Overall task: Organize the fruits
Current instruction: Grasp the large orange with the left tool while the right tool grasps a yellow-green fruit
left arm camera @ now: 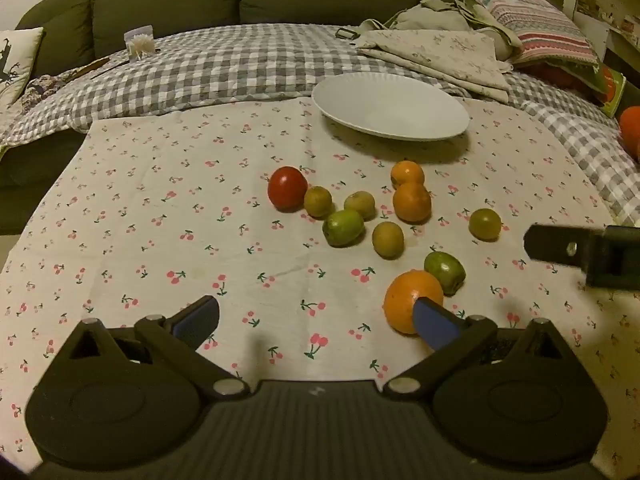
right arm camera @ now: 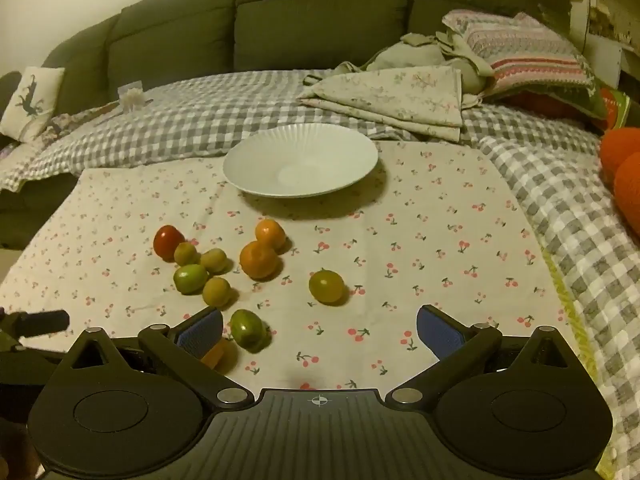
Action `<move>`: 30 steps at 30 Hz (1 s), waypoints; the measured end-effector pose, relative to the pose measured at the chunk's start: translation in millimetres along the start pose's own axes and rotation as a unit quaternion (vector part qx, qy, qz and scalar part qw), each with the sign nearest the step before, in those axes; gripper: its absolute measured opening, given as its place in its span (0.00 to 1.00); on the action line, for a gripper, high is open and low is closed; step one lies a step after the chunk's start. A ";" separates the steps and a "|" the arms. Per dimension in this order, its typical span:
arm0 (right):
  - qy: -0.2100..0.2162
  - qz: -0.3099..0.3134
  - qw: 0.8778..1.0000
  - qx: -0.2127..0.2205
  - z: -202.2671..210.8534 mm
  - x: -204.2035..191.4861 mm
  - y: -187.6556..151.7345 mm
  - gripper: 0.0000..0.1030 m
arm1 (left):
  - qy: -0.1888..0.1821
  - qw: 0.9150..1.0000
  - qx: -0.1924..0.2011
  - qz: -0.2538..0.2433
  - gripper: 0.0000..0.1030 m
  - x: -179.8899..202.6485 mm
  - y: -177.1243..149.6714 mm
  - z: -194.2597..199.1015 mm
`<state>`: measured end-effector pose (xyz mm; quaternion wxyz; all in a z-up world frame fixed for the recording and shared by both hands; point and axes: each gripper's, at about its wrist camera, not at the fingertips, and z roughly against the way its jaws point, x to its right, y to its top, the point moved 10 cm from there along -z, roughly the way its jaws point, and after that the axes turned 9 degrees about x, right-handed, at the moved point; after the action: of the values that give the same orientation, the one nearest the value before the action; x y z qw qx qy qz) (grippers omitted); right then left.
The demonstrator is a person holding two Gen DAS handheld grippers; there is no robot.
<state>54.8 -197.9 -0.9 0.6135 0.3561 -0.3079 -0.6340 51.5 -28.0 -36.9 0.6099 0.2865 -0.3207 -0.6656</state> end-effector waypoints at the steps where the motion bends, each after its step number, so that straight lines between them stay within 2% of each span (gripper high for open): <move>1: 0.005 -0.010 1.000 -0.006 -1.9 2.6 0.4 1.00 | -0.003 1.000 -0.001 0.000 0.99 0.7 -0.3 -0.5; 4: 0.018 -0.039 0.999 -0.015 -6.7 10.3 2.5 1.00 | -0.012 1.000 -0.004 0.000 0.99 3.7 -1.8 -2.3; 11: 0.031 -0.056 0.998 -0.027 -17.1 19.1 7.5 1.00 | -0.046 0.999 -0.010 -0.001 0.99 15.5 -5.6 -6.6; 20: 0.026 -0.046 0.998 -0.045 -39.3 31.6 15.7 0.97 | -0.076 0.997 -0.018 0.003 0.96 26.4 -10.9 -16.7; 26: 0.028 -0.044 0.997 -0.064 -52.7 34.1 15.1 0.92 | -0.088 0.996 -0.018 -0.001 0.87 31.2 -10.7 -21.0; 30: 0.036 -0.048 0.996 -0.068 -61.0 32.7 13.9 0.87 | -0.100 0.995 -0.027 0.006 0.76 32.6 -11.9 -25.7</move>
<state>113.5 -228.5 -25.8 0.6159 0.3499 -0.2243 -0.6693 60.8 -61.8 -61.9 0.5863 0.2000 -0.3635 -0.6957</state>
